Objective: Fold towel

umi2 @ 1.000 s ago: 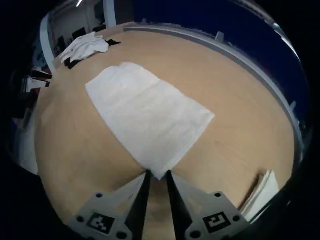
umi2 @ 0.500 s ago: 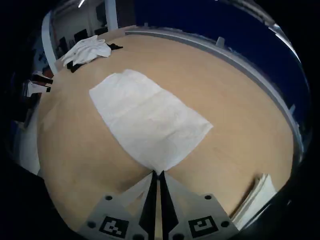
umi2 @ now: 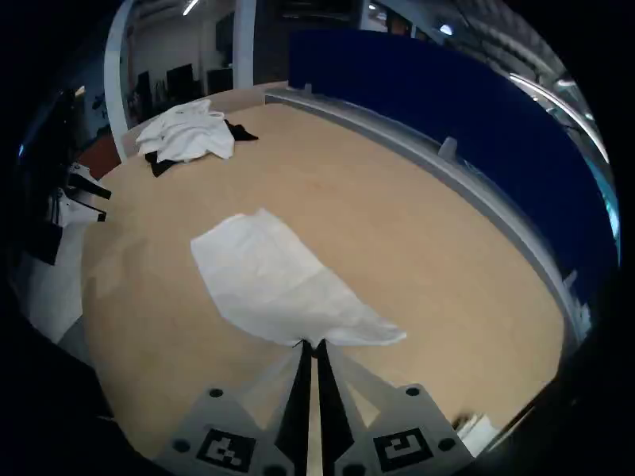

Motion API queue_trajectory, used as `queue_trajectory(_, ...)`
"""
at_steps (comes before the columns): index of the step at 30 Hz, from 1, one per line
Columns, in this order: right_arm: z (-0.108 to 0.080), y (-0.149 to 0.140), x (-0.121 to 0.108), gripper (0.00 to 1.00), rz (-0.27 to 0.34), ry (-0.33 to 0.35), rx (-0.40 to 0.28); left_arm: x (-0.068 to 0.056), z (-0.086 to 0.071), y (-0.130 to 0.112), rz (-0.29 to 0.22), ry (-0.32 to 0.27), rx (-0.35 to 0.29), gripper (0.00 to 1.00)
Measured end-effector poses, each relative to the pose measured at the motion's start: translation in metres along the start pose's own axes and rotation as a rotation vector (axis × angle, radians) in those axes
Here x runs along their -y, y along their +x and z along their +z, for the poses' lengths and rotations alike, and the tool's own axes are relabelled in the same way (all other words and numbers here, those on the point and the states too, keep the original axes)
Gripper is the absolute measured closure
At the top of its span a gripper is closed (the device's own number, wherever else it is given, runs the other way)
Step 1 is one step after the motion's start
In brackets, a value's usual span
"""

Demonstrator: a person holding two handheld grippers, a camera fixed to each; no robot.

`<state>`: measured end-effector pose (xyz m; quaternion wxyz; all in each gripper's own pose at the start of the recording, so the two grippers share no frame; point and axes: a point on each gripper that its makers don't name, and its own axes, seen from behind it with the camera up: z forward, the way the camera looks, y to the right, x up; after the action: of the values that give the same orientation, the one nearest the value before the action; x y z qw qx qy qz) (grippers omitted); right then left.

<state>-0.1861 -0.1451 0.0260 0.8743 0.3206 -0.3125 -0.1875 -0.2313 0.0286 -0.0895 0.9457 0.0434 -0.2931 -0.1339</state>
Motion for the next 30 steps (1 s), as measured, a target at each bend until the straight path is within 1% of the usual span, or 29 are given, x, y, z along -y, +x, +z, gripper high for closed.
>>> queue_trajectory(3,0.003,0.019,0.001,0.95,-0.023,0.003,-0.017,0.001,-0.004,-0.001,-0.001,0.004,-0.004,0.07)
queue_trajectory(5,0.005,0.026,0.003,0.95,-0.035,0.006,-0.02,0.002,-0.006,-0.002,-0.002,0.005,-0.006,0.06)
queue_trajectory(12,0.008,0.038,0.009,0.95,-0.066,0.013,-0.016,0.003,-0.012,-0.005,-0.014,0.003,-0.011,0.07)
queue_trajectory(18,0.02,0.059,0.027,0.95,-0.1,0.041,-0.026,0.008,-0.02,-0.007,-0.018,0.009,-0.013,0.06)
queue_trajectory(21,0.032,0.073,0.041,0.95,-0.131,0.064,-0.029,0.011,-0.025,-0.009,-0.016,0.019,-0.017,0.07)
queue_trajectory(24,0.047,0.084,0.057,0.95,-0.165,0.094,-0.026,0.015,-0.03,-0.012,-0.024,0.032,-0.022,0.07)
queue_trajectory(30,0.083,0.094,0.099,0.95,-0.224,0.169,-0.004,0.019,-0.038,-0.021,-0.055,0.044,-0.025,0.07)
